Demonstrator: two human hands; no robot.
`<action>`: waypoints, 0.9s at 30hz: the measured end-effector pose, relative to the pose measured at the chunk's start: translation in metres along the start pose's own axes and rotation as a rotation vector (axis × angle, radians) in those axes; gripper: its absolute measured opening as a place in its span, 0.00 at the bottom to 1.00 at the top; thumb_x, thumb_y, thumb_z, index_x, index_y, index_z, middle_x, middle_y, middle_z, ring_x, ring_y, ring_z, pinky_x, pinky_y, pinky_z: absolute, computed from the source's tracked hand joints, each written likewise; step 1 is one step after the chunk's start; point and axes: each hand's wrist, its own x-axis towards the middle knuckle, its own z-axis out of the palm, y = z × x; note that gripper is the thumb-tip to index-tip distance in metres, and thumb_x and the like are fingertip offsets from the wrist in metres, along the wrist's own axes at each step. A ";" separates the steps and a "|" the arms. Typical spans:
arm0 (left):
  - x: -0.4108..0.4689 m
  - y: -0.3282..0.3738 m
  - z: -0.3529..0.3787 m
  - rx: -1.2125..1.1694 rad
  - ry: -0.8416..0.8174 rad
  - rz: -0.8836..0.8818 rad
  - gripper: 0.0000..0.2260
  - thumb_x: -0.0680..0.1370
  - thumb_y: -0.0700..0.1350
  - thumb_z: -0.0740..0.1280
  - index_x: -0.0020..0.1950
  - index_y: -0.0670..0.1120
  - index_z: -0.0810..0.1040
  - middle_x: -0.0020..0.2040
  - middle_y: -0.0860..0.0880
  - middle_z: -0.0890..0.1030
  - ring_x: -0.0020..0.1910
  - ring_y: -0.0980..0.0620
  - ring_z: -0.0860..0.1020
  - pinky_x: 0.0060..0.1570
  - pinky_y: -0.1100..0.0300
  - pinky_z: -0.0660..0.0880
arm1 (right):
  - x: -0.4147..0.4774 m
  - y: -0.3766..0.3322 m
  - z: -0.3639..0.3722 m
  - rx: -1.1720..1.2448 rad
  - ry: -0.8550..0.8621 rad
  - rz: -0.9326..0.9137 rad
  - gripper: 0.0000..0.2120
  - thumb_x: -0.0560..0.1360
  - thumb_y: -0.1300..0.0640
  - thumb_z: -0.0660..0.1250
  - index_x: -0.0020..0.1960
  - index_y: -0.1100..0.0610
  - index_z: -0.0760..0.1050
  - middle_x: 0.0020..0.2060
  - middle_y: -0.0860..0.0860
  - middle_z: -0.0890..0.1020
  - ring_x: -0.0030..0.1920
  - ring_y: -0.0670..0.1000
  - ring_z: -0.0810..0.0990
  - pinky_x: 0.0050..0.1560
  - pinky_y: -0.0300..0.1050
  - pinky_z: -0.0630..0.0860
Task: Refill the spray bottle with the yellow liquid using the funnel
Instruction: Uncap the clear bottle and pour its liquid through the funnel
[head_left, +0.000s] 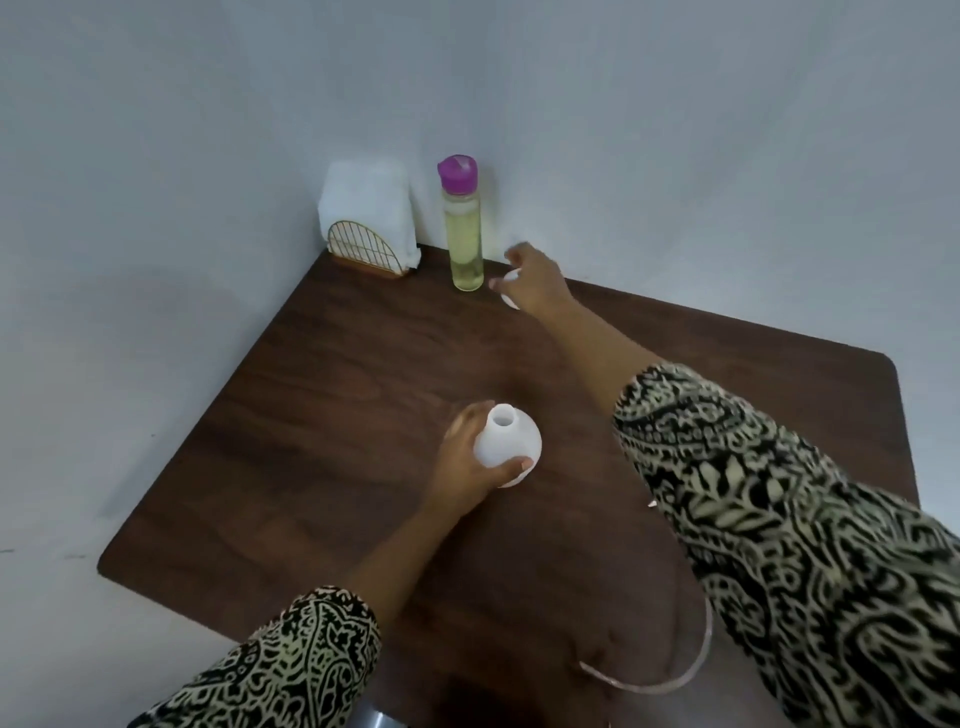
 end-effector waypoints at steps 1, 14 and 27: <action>0.000 -0.001 0.000 -0.001 -0.006 -0.002 0.31 0.64 0.60 0.76 0.64 0.53 0.74 0.62 0.57 0.73 0.63 0.56 0.72 0.60 0.51 0.73 | 0.013 -0.008 0.003 0.004 -0.017 0.002 0.30 0.71 0.54 0.72 0.69 0.60 0.66 0.65 0.58 0.73 0.65 0.56 0.72 0.62 0.46 0.68; 0.004 -0.007 0.002 -0.061 0.005 0.073 0.29 0.64 0.58 0.76 0.64 0.62 0.72 0.65 0.53 0.73 0.68 0.55 0.70 0.66 0.52 0.69 | 0.096 -0.046 0.035 0.156 0.114 0.074 0.29 0.64 0.52 0.77 0.60 0.57 0.70 0.55 0.52 0.80 0.57 0.54 0.78 0.54 0.45 0.73; 0.000 0.000 -0.007 0.003 -0.061 -0.017 0.33 0.63 0.58 0.77 0.65 0.53 0.74 0.64 0.56 0.72 0.63 0.57 0.71 0.63 0.55 0.72 | -0.067 -0.005 -0.025 0.212 0.067 -0.013 0.24 0.60 0.47 0.76 0.54 0.52 0.76 0.46 0.46 0.84 0.47 0.47 0.82 0.52 0.47 0.79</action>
